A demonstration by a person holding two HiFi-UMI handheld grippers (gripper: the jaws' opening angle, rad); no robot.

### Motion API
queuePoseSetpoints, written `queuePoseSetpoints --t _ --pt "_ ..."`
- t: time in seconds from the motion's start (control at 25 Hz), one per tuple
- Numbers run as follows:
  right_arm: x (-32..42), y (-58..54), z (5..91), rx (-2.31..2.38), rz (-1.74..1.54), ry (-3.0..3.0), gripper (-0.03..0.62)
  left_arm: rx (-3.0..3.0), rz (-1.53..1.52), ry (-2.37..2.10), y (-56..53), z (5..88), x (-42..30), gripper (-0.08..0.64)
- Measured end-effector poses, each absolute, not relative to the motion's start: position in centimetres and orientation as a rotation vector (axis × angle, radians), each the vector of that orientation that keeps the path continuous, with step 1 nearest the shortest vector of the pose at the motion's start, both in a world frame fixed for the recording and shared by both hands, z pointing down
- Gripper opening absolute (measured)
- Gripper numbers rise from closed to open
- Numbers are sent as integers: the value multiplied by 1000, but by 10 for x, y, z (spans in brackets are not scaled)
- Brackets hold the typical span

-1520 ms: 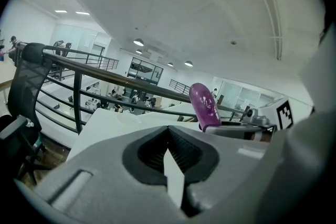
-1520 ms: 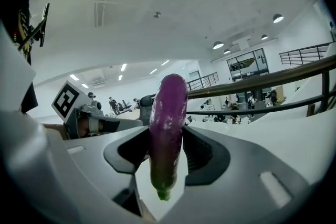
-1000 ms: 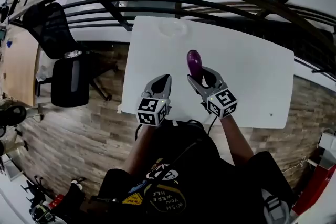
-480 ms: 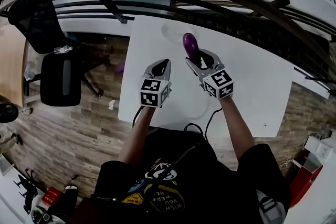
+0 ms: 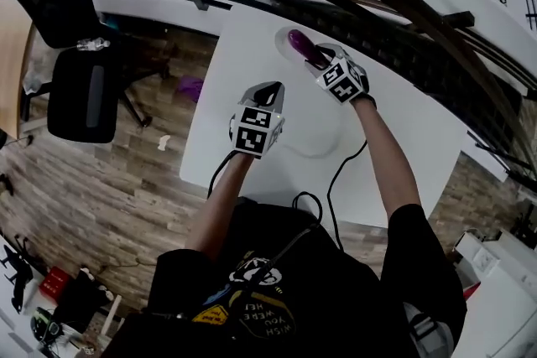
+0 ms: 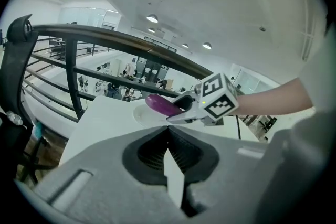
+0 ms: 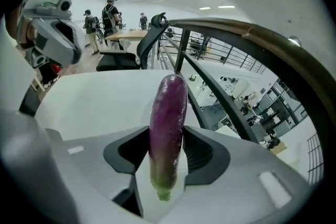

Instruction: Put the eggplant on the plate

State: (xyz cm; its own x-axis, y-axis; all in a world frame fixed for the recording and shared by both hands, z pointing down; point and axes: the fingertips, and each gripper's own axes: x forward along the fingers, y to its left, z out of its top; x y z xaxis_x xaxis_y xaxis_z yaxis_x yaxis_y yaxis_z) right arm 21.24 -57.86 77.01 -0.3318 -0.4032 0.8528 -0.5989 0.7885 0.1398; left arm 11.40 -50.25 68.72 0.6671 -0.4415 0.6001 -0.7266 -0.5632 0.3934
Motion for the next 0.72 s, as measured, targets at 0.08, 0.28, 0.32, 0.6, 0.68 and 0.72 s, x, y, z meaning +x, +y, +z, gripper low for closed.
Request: queuePoseSetpoints --t 0.08,0.28,0.32,0.6,0.68,0.72 --pt "213 -587 784 704 258 -1938 199 2223 577 -906 -495 688 110 5" --pt "202 -592 813 633 294 -1883 198 2166 555 -922 -479 689 90 5" --pt "201 -595 815 638 296 -1885 198 2162 555 -923 -477 690 86 5" --pt "202 -592 799 728 297 -1906 255 2166 550 -896 -459 686 75 5" --pt "201 -585 777 817 307 -1960 252 2192 547 -895 -457 679 72 5" --pt "200 -578 763 867 307 -1996 247 2208 550 -897 -456 674 70 5"
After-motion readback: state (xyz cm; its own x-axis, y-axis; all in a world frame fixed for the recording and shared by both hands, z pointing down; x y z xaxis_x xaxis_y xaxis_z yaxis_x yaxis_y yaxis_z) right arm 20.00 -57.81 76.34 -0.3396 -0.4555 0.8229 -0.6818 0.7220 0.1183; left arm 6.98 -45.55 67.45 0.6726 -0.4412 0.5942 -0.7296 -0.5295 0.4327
